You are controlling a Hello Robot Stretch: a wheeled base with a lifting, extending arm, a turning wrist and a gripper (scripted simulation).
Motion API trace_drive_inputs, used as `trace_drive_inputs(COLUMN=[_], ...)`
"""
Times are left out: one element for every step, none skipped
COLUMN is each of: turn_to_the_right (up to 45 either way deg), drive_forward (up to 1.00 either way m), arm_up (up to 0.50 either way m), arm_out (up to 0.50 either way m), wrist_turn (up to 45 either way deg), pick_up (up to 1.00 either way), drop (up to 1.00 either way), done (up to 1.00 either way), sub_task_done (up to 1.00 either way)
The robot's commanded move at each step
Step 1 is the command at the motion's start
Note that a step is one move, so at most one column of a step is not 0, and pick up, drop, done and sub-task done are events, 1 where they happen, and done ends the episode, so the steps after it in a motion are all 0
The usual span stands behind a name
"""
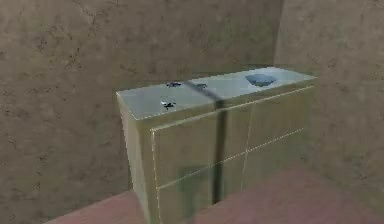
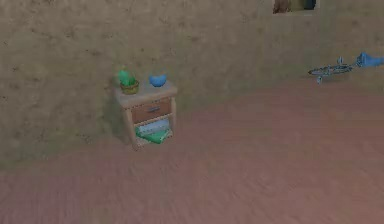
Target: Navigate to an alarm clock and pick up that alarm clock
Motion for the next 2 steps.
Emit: trace_drive_inputs(turn_to_the_right=[45.0, 45.0], drive_forward=[0.00, 0.00], arm_up=[0.00, 0.00], arm_out=[0.00, 0.00], wrist_turn=[0.0, 0.0], pick_up=[0.00, 0.00], drop=[0.00, 0.00], done=[0.00, 0.00], sub_task_done=[0.00, 0.00])
